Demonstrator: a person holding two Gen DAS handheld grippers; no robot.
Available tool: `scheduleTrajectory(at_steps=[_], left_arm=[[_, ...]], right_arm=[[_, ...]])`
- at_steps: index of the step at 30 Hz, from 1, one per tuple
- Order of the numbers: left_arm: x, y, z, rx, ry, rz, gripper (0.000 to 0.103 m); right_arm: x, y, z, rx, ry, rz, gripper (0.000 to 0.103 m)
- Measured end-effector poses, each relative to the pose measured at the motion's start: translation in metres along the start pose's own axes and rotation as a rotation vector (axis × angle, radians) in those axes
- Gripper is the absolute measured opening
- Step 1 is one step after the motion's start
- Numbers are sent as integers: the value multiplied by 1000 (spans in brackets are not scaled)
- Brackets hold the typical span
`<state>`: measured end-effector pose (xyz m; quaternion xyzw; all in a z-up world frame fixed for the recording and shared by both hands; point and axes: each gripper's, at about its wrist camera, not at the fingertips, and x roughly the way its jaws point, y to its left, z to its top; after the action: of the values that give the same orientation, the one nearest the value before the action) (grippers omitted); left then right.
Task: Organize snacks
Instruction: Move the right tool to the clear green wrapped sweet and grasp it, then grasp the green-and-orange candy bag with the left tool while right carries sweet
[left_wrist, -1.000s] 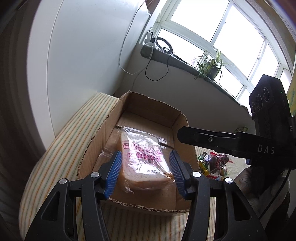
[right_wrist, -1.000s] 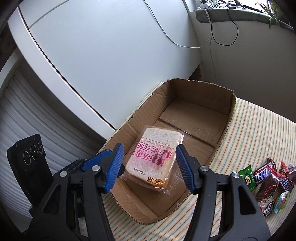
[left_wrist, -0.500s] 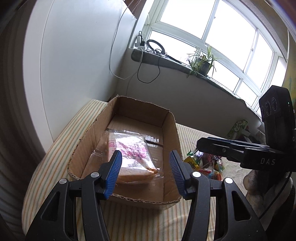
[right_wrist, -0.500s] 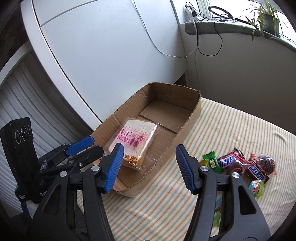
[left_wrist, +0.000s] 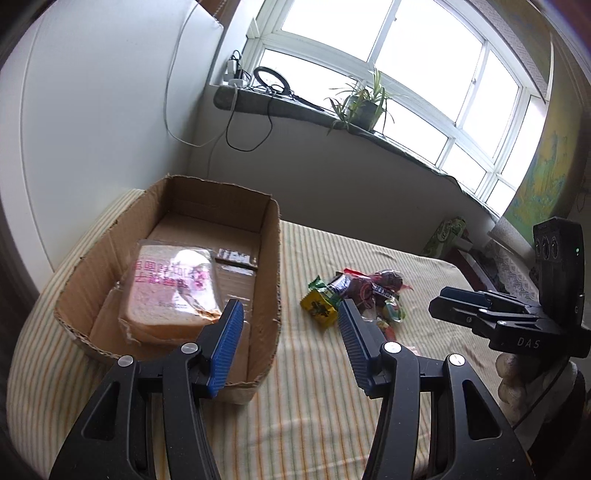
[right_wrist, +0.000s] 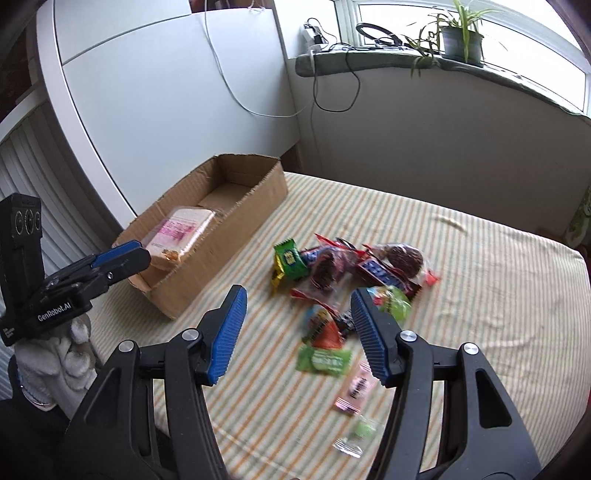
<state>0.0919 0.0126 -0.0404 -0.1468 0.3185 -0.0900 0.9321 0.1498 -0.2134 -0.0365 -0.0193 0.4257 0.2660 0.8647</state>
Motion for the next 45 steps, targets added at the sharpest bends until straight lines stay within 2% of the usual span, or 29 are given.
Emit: scheduleTrajectory(at_steps=[6,14,25,34,40,42,44,45], left_arm=[[15,-21,-10,12,46,-39,52],[40,-43,-25,21,122,-82,52],[84,-86,-31,71,207,-103,53],[106,-103,-36,131,230,-63,55],[117,-104,-37,139,248,-40,55],[119,-103,-37,140,250,-42,55],[120,-102,-37,143,254,-34,55],[121,-102,-38,143,256,-29,55]], right_arm=[[3,-18,-37,-12,60,-83,61],[10,-18,-84,-21,98,-117,61],[18,-22,-94,-11,92,-111,61],[12,-34,-95,26,67,-102,59],[14,-30,-95,10,64,-137,47],[14,-26,-95,-9,64,-146,32],[13,-25,-96,-25,64,-160,24],[12,-26,-97,-29,63,-158,24]])
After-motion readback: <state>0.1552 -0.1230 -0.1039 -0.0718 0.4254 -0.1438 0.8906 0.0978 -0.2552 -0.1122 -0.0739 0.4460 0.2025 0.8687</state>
